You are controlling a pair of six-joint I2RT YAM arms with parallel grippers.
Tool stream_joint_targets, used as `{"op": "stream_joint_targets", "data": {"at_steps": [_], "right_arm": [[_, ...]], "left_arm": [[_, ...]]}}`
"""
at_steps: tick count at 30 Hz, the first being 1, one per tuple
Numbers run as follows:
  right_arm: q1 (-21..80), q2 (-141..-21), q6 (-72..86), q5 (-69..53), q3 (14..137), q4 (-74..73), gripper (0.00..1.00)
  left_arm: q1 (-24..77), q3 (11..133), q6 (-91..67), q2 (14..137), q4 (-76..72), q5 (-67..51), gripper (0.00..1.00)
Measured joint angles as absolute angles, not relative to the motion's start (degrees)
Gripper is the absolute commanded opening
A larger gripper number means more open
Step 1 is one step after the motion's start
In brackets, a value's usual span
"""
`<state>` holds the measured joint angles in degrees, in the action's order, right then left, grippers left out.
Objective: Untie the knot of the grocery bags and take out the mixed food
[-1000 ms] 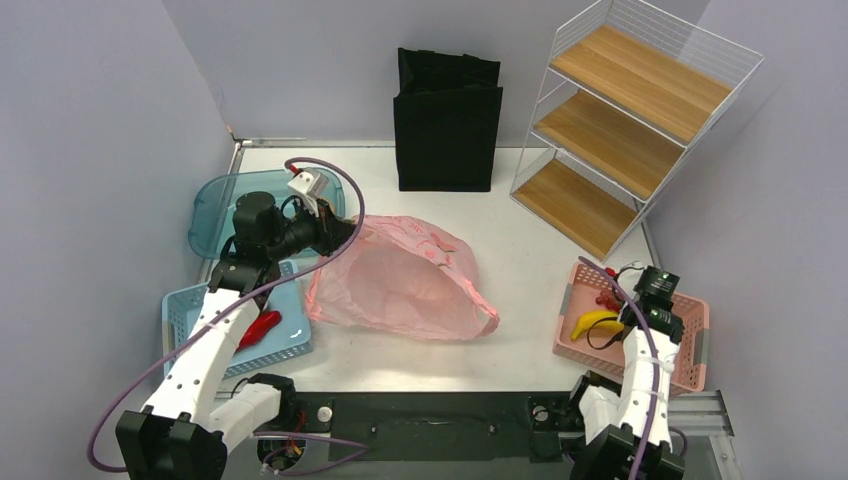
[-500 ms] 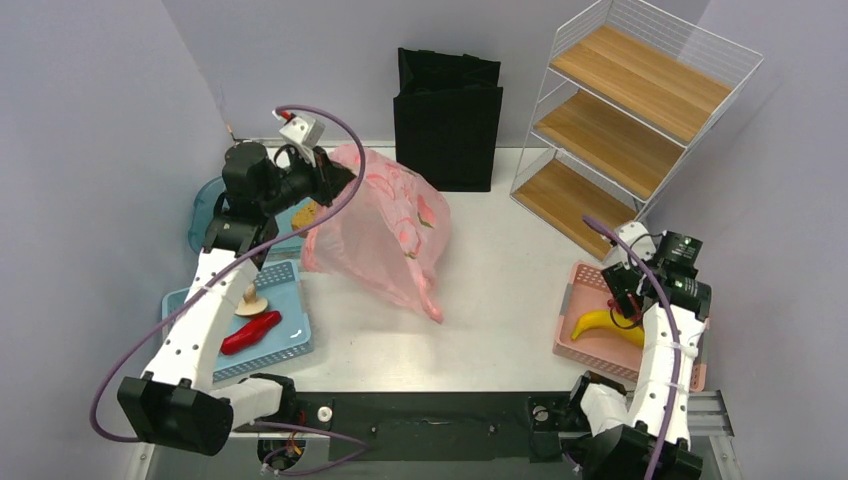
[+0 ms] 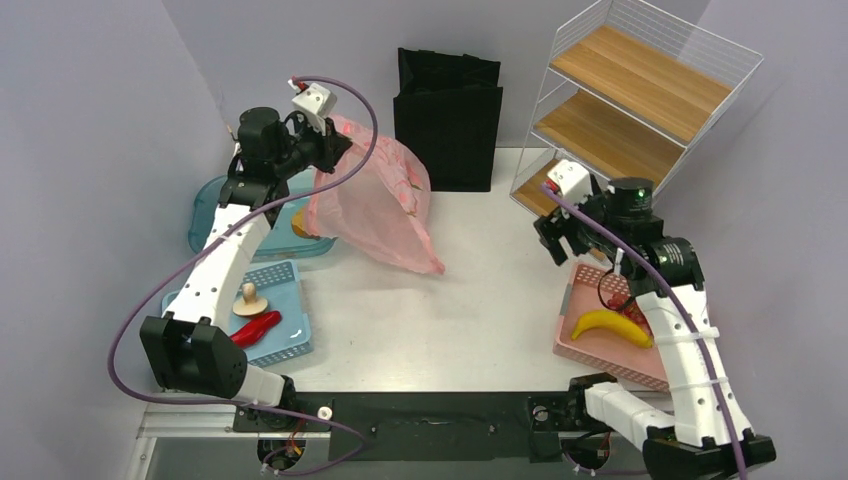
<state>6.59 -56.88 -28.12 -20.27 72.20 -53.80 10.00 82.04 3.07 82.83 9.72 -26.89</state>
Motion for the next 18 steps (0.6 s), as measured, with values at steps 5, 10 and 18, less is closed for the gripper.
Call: {"op": "stream_joint_targets", "data": {"at_steps": [5,10,18], "right_arm": [[16.7,-64.4,-23.1,-17.8,80.8,-44.9,0.8],[22.8,-79.4,-24.5,-13.1,93.8,-38.5,0.83],[25.5,-104.8,-32.8,-9.5,117.9,-31.9,0.86]], "left_arm": [[8.8,83.9,5.5,82.7,11.7,-26.8,0.0],[7.5,84.0,6.1,82.0,14.0,-26.8,0.0],[7.4,80.3,5.3,77.6,15.6,-27.0,0.0]]}}
